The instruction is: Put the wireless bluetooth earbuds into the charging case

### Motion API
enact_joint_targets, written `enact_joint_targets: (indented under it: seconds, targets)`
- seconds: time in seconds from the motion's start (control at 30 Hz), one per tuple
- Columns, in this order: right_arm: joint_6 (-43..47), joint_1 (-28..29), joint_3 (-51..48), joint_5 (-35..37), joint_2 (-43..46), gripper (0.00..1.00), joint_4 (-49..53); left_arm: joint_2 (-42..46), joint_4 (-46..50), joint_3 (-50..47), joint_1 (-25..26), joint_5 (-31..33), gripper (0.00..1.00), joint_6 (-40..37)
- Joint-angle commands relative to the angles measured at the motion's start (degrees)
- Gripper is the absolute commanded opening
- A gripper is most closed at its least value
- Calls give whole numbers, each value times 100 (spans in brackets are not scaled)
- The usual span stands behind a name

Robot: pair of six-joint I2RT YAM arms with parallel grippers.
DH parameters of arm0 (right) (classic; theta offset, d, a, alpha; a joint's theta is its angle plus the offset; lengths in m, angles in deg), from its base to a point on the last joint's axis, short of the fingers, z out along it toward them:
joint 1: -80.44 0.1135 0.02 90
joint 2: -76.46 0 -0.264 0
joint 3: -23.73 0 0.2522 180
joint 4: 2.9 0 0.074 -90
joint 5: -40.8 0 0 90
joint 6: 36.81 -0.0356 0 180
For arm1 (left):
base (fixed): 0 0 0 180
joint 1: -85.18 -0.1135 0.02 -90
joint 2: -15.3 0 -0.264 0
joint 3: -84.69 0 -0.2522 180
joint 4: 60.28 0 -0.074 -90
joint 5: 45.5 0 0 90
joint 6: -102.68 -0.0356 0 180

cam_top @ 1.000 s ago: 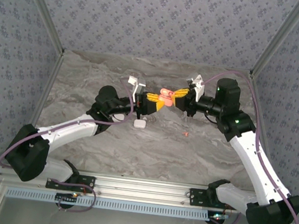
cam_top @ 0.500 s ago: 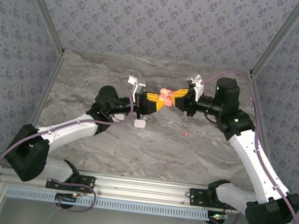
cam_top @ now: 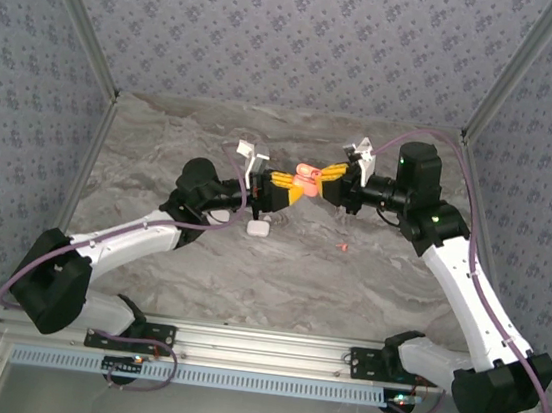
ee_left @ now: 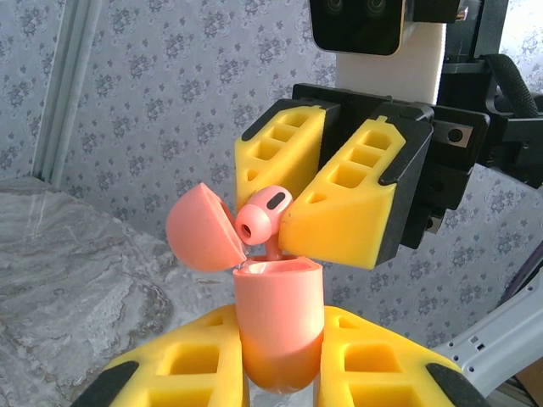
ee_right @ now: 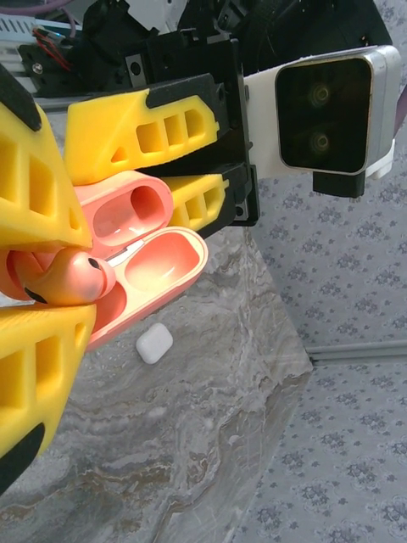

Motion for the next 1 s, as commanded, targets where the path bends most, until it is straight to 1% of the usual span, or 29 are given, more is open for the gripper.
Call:
enact_joint_targets:
  seconds: [0.0, 0.3, 0.37, 0.43, 0.6, 0.7, 0.77, 0.83, 0.93, 0.97]
  targets:
    - [-95, 10, 5, -375, -40, 26, 125, 16, -393, 232, 36, -31, 0, -44]
    - [-225, -43, 151, -429, -42, 35, 85, 11, -444, 206, 54, -38, 0, -60]
    - [-355, -75, 154, -426, -23, 39, 32, 13, -454, 205, 55, -31, 0, -59]
    - [-526, -146, 378, -307, 36, 43, -5, 20, -454, 192, 57, -14, 0, -67]
    - [-1116, -526, 465, -120, 207, 65, -59, 112, -324, 161, 52, 81, 0, -198]
    - [-1377, -732, 437, 16, 292, 73, 72, 207, -114, 144, 57, 149, 0, -372]
    - [-1423, -857, 428, 242, 288, 74, 381, 272, 4, 129, 49, 195, 0, -473]
    - [-1479, -995, 377, 660, 247, 74, 804, 347, 96, 106, 53, 252, 0, -560]
    - [-1753, -1261, 42, 1184, 127, 67, 1337, 495, 266, 70, 57, 324, 0, -717]
    - [-1817, -1277, -78, 1501, 59, 64, 1536, 556, 336, 66, 51, 350, 0, -774]
